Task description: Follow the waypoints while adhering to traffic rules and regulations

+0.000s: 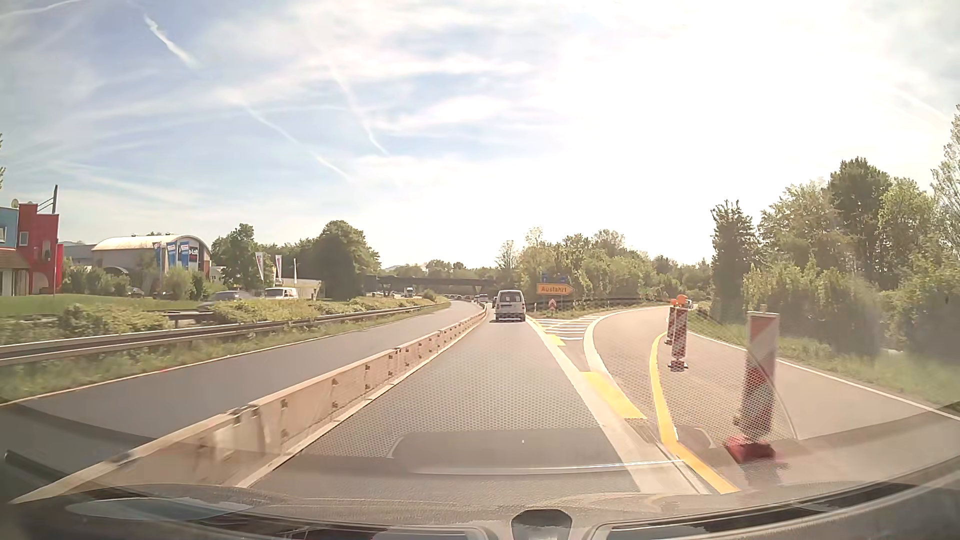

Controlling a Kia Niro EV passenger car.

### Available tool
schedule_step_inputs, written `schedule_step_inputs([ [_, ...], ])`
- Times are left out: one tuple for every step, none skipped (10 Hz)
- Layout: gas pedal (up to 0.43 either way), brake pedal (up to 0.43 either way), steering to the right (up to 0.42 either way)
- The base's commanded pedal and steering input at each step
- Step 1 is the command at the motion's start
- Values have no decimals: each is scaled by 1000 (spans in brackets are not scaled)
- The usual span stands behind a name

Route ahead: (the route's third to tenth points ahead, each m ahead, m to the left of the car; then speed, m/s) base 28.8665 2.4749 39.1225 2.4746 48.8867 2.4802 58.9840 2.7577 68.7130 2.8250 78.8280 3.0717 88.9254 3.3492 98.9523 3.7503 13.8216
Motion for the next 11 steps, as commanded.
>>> schedule_step_inputs([
  [59,0,8],
  [59,0,8],
  [59,0,8],
  [59,0,8],
  [59,0,8],
  [59,0,8],
  [59,0,8],
  [59,0,8],
  [59,0,8],
  [59,0,8],
  [59,0,8],
])
